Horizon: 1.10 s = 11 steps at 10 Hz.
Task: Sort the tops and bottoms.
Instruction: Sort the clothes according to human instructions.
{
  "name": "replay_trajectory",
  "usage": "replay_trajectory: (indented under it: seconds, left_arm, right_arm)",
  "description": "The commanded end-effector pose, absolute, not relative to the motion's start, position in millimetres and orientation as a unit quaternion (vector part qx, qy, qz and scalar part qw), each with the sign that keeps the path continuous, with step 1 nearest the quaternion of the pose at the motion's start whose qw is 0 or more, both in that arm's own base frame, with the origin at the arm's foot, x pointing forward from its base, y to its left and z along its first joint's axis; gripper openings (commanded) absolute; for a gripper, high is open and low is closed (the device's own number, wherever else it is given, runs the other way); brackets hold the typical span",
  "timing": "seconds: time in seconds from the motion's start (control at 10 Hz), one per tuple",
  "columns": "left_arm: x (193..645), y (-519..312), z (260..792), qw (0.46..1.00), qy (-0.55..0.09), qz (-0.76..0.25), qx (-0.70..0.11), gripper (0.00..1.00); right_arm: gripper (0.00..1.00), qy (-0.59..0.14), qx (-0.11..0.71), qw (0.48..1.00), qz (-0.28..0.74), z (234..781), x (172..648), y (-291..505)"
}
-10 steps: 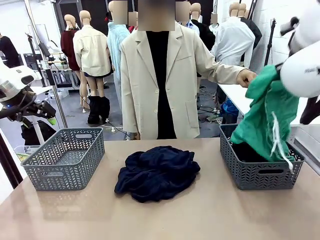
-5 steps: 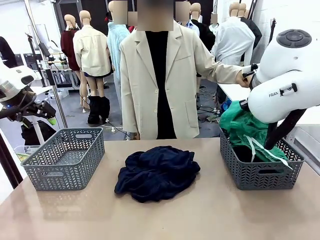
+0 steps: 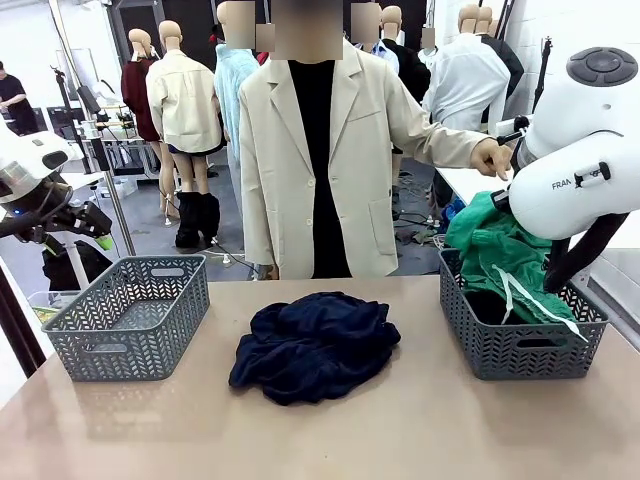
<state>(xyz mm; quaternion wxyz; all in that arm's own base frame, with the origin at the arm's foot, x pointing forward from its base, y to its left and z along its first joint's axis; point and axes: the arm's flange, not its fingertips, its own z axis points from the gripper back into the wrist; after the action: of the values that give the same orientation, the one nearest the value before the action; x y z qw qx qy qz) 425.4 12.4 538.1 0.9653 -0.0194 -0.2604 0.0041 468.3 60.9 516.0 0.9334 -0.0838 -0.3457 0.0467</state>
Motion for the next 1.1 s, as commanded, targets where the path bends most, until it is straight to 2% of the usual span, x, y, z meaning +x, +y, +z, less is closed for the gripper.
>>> replay_trajectory:
  seconds: [0.0, 0.6, 0.9, 1.0]
  left_arm:
    - [425.3, 10.3, 540.3, 0.966, -0.256, 0.012, -0.014, 0.97]
    - [425.3, 10.3, 540.3, 0.966, -0.256, 0.012, -0.014, 0.97]
    - [425.3, 10.3, 540.3, 0.966, -0.256, 0.012, -0.014, 0.97]
    - [425.3, 10.3, 540.3, 0.966, -0.256, 0.012, -0.014, 0.97]
  right_arm:
    - [0.00, -0.298, -0.069, 0.951, 0.042, 489.1, 497.9, 57.8]
    - [0.00, -0.187, -0.019, 0.980, 0.064, 385.7, 530.0, 47.1]
    - [0.00, -0.205, -0.044, 0.976, 0.060, 394.4, 515.5, 49.9]
    - [0.19, -0.217, -0.055, 0.973, 0.053, 404.5, 507.4, 50.8]
